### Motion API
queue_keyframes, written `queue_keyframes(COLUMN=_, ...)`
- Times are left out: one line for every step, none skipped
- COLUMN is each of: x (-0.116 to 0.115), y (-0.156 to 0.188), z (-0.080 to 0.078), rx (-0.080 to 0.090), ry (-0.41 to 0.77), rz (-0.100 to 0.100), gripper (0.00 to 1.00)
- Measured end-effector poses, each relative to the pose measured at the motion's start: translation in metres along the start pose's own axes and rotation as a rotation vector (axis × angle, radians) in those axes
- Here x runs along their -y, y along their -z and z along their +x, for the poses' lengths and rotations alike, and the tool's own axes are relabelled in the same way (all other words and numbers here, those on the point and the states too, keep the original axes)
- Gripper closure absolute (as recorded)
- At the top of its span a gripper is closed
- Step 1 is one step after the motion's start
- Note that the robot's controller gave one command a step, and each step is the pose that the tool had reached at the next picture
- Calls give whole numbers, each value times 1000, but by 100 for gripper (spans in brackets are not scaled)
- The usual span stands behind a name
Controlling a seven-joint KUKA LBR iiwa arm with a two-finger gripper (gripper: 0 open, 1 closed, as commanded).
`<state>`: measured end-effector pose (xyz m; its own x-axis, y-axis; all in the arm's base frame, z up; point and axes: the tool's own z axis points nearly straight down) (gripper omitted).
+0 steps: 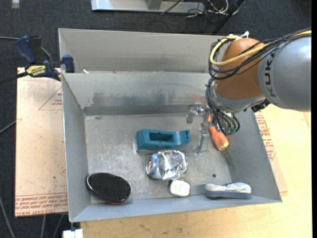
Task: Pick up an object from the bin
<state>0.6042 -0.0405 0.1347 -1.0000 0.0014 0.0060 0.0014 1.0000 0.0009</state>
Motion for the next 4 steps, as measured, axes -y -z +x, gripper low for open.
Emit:
queue_keyframes(x=0, y=5, z=-2, rx=7, ry=1, rz=0, gripper=0)
queue_keyframes(x=-10, y=-6, z=-5, rx=11, ry=-64, rz=2, gripper=0)
queue_keyframes(x=-30, y=-32, z=-18, rx=9, ry=-140, rz=-3, gripper=0)
queue_keyframes(x=-56, y=-63, z=-24, rx=16, ry=319, rz=5, gripper=100)
